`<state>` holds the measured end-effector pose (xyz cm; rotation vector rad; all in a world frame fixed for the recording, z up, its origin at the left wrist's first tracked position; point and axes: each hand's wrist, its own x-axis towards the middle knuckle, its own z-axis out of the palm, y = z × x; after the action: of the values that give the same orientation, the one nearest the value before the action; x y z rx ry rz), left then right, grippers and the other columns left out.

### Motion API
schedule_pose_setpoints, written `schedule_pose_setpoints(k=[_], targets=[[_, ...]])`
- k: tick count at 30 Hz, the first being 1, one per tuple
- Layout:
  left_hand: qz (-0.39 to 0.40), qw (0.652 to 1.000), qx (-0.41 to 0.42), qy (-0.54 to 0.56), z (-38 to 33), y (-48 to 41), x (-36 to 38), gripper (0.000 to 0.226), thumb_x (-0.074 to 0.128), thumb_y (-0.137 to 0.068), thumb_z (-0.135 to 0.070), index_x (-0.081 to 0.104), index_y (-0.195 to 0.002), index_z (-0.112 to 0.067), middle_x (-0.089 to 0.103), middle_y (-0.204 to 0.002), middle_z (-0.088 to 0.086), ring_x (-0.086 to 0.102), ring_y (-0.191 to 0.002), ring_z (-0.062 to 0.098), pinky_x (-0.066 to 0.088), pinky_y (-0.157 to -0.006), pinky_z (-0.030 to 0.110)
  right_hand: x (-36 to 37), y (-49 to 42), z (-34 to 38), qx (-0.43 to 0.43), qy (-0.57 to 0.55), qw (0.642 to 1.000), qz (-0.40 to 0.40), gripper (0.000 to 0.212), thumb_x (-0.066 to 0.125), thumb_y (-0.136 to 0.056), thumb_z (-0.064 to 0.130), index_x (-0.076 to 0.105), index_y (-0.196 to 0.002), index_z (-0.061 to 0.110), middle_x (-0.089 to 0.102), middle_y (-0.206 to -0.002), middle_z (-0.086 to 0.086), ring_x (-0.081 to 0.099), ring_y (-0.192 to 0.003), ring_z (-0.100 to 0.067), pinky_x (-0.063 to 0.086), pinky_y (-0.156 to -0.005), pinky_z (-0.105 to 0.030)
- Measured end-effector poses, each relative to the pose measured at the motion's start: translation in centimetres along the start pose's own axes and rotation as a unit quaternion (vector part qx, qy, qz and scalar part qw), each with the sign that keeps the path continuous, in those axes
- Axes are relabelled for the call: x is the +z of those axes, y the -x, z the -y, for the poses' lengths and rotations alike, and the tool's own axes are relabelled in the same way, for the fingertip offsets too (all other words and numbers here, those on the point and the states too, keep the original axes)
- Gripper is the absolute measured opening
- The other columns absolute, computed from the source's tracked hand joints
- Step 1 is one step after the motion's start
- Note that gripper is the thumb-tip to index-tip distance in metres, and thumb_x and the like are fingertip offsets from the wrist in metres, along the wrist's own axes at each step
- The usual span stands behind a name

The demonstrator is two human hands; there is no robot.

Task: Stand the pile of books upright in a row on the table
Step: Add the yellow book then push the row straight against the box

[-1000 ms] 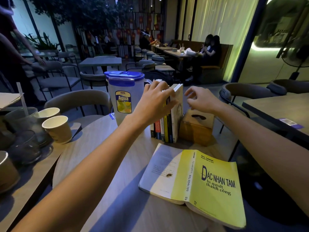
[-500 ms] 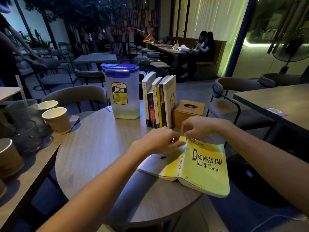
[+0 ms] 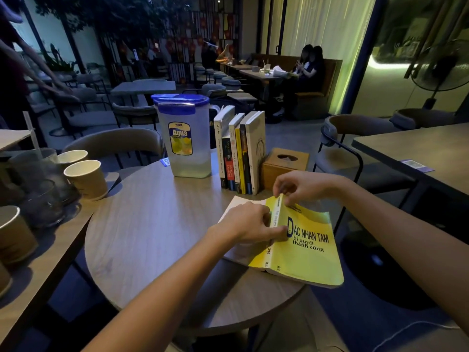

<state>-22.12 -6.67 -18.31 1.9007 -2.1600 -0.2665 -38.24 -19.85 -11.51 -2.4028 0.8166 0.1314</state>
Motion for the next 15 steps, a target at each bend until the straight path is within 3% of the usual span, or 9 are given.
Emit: schedule_pose_setpoints(k=[4,6,13,15], targets=[[0.016,0.989,-0.029,0.146,0.2,0.9,-1.9,0.050,0.058,-0.088,-0.065,0.058,-0.090,-0.015,0.069,-0.082,0.003,0.070,-0.064,0.018,0.053,-0.051,0.027,-1.4,0.8,2.1,-0.047,-0.014,0.998,-0.028,0.027,0.070,-0.090,0.011,0.064,-0.112,0.026,0.065,-0.115,0.006,0.063,-0.109,-0.010,0.054,-0.090,-0.031],[0.022,0.969,-0.039,0.243,0.4,1.5,-3.3,0.048,0.062,-0.090,-0.056,0.056,-0.096,-0.008,0.072,-0.083,0.011,0.073,-0.060,0.022,0.061,-0.053,0.035,-2.1,1.3,3.7,-0.075,-0.002,0.996,-0.055,0.027,0.071,-0.088,0.012,0.065,-0.110,0.026,0.065,-0.114,0.006,0.063,-0.110,-0.009,0.054,-0.093,-0.032],[-0.108,0.958,0.080,0.252,1.1,3.6,-7.4,0.023,0.056,-0.100,-0.025,0.061,-0.115,-0.008,0.070,-0.105,0.006,0.071,-0.091,0.015,0.062,-0.075,0.035,-4.4,3.0,8.6,-0.174,0.018,0.975,-0.136,0.033,0.073,-0.087,0.011,0.065,-0.115,0.027,0.066,-0.112,0.006,0.065,-0.105,-0.005,0.056,-0.087,-0.028],[-0.123,0.952,0.099,0.263,1.5,4.1,-7.4,0.023,0.054,-0.101,-0.022,0.060,-0.118,-0.008,0.069,-0.109,0.005,0.070,-0.096,0.014,0.062,-0.079,0.034,-4.9,2.9,8.8,-0.168,0.071,0.972,-0.148,0.041,0.073,-0.087,0.013,0.061,-0.118,0.036,0.059,-0.119,0.010,0.059,-0.109,-0.006,0.053,-0.089,-0.029]])
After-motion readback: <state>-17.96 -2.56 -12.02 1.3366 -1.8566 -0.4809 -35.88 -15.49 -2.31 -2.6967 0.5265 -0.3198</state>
